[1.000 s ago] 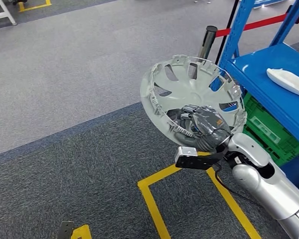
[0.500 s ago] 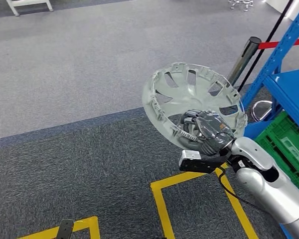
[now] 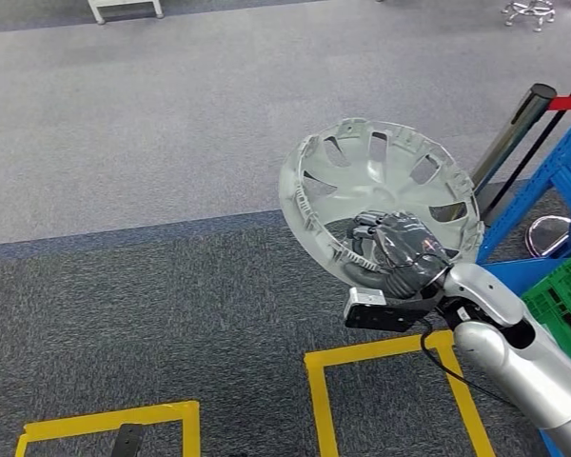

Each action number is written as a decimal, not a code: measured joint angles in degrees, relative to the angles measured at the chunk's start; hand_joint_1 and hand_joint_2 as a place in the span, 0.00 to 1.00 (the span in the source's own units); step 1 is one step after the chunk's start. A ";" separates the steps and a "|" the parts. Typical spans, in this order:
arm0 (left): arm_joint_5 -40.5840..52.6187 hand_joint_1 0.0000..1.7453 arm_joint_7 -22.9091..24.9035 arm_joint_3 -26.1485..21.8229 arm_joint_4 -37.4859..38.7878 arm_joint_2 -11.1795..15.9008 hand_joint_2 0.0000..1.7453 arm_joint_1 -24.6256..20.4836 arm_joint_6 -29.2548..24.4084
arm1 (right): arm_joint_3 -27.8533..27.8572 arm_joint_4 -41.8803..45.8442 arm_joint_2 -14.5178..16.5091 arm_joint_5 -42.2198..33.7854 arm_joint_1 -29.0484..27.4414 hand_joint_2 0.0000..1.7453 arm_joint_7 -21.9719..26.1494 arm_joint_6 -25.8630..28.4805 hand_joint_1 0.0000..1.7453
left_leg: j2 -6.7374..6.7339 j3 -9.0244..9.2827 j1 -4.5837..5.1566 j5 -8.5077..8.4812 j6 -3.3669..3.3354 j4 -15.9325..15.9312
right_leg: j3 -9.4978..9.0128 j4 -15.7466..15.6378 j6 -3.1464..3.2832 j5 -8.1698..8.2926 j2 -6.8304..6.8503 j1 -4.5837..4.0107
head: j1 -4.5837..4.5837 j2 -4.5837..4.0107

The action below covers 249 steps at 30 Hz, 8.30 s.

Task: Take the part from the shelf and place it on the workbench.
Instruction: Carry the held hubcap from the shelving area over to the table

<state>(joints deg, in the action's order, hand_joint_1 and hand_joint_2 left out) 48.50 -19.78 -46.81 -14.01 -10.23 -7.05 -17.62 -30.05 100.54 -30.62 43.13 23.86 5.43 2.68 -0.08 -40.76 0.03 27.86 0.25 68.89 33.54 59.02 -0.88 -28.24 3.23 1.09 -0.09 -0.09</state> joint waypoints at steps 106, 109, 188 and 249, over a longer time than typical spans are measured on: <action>1.91 0.00 0.19 2.20 0.13 -0.33 1.00 -0.26 1.04 | 8.51 5.75 -3.08 3.62 -11.93 1.00 -0.36 2.84 1.00 | 1.07 7.27 0.47 -1.39 -2.64 -11.28 | 9.85 15.07 -1.89 -4.90 -3.19 0.26 | 1.14 0.02; 1.91 0.00 0.24 2.22 0.13 -0.45 1.00 -0.33 1.03 | 8.62 5.74 -3.08 3.75 -12.08 1.00 -0.30 2.84 1.00 | 1.77 7.25 0.25 -1.01 -2.15 -10.77 | 5.30 6.54 -2.33 -0.47 -3.77 0.74 | 1.15 0.02; 0.25 0.00 0.44 1.92 0.15 -0.43 1.00 -0.30 -0.86 | 5.15 5.81 -4.66 2.77 -6.64 1.00 0.51 -1.10 1.00 | -1.49 4.07 0.47 -1.93 -0.68 -7.23 | -0.35 0.12 -0.59 -0.71 -0.14 0.31 | 0.67 0.02; 2.62 0.00 1.38 3.12 0.15 -0.51 1.00 -0.58 0.42 | 5.25 6.58 -7.55 0.15 -2.90 1.00 0.75 -2.70 1.00 | 0.26 0.09 0.15 0.87 -0.33 1.26 | -0.17 0.06 -0.06 -0.33 -0.69 0.45 | 0.38 0.02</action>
<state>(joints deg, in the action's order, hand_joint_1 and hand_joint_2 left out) 51.12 -18.40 -43.69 -13.86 -10.74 -7.64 -17.20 -24.80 107.12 -38.17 43.28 20.96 6.18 -0.02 0.18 -40.67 0.19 28.73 -0.08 70.15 33.37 59.08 -0.94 -28.57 2.53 1.54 0.29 -0.07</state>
